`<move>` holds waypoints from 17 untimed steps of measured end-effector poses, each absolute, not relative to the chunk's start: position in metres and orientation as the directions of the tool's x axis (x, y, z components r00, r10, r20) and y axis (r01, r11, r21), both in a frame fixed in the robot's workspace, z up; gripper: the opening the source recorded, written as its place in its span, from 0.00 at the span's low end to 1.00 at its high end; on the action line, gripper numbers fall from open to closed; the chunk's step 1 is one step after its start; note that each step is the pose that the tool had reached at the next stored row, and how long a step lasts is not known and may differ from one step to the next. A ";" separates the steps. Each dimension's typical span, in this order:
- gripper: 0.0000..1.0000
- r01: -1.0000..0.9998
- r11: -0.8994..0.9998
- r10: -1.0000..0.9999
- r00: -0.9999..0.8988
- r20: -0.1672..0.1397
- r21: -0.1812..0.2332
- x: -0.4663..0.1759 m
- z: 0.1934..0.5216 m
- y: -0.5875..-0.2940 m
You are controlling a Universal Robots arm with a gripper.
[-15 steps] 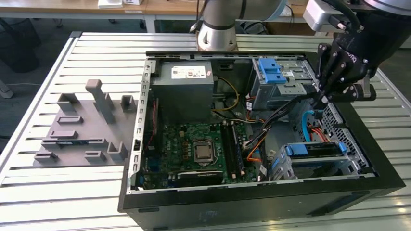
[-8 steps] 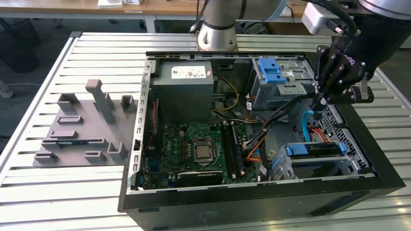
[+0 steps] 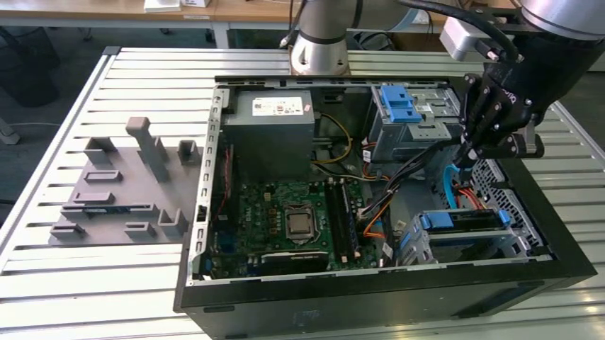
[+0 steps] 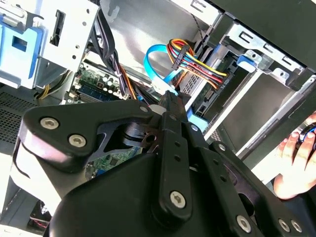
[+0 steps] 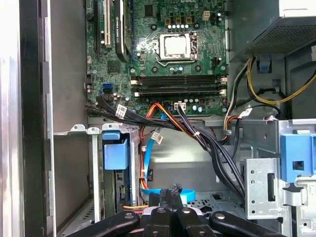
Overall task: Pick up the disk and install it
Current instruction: 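Insert the second disk wire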
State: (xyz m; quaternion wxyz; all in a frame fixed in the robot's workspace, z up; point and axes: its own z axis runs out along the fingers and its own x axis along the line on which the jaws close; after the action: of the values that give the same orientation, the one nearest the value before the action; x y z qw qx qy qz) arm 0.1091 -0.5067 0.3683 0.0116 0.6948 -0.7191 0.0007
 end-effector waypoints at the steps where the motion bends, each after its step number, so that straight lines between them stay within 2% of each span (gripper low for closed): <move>1: 0.11 -0.999 0.034 -0.999 -0.034 0.020 0.015 0.109 0.368 -0.507; 7: 0.11 -0.999 0.035 -0.998 -0.034 0.059 0.013 0.109 0.368 -0.507; 13: 0.11 -0.999 0.033 -0.992 -0.031 0.121 0.011 0.109 0.368 -0.507; 17: 0.11 -0.999 0.032 -0.990 -0.030 0.134 0.011 0.109 0.368 -0.507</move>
State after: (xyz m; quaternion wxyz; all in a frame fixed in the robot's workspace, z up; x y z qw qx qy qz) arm 0.1091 -0.5073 0.3680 0.0521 0.6943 -0.7165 0.0430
